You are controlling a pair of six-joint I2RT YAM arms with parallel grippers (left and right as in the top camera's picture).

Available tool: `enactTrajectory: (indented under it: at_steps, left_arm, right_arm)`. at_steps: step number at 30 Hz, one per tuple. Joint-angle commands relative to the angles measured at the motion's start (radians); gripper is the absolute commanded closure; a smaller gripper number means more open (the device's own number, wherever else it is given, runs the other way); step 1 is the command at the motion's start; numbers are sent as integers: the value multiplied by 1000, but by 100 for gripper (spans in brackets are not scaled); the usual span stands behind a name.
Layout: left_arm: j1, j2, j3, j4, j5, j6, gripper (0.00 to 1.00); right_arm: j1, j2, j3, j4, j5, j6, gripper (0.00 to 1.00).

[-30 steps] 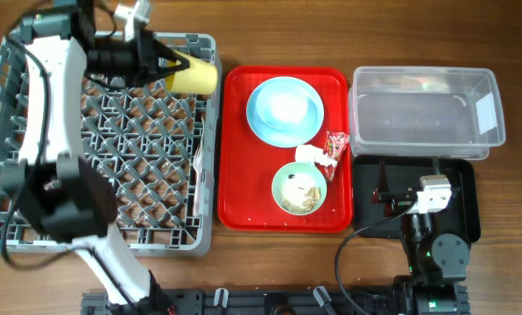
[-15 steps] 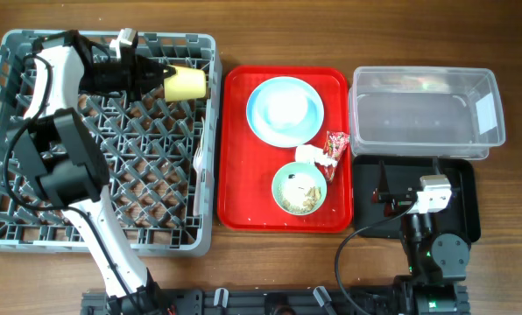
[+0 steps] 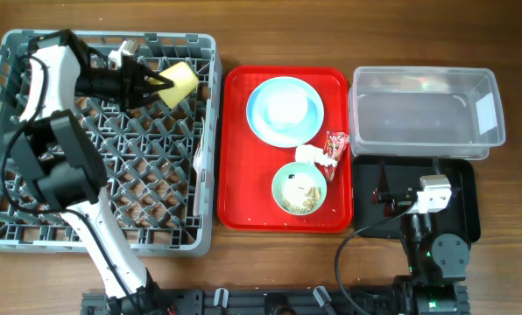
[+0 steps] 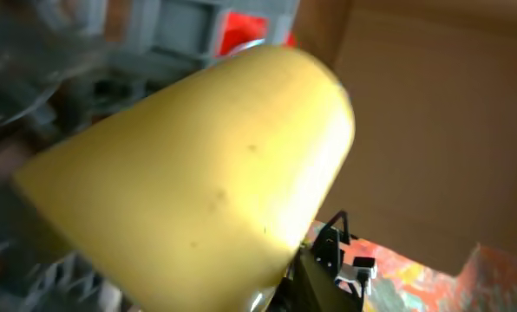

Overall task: Sort waste into correct bins and load items into the dishwasher rack
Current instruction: 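Carry the yellow cup into the dish rack and set it down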

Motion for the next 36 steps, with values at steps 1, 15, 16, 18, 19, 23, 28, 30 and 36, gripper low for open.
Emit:
enactTrajectory:
  at_steps: [1, 15, 16, 18, 19, 23, 28, 30, 36]
  left_arm:
    - [66, -1, 20, -32, -162, -62, 61]
    - [132, -275, 32, -100, -222, -63, 0]
    - [127, -309, 32, -99, -226, -63, 0]
    - [109, -371, 32, -83, -257, -62, 0]
    - [94, -401, 32, -64, -282, -63, 0]
    - [14, -463, 32, 42, -283, -63, 0]
    - [-115, -439, 28, 165, -273, -62, 80]
    - [-172, -415, 27, 209, -363, -62, 91]
    - [-307, -316, 27, 312, -843, -314, 96]
  right_arm:
    - [-5, 0, -1, 4, -8, -5, 0]
    - [-5, 0, -1, 4, -8, -5, 0]
    - [-5, 0, -1, 4, -8, -5, 0]
    - [-5, 0, -1, 4, -8, -5, 0]
    - [-5, 0, -1, 4, -8, -5, 0]
    - [-5, 0, -1, 4, -8, -5, 0]
    - [-5, 0, -1, 4, -8, -5, 0]
    - [-5, 0, -1, 4, -8, -5, 0]
    - [-5, 0, -1, 4, -8, -5, 0]
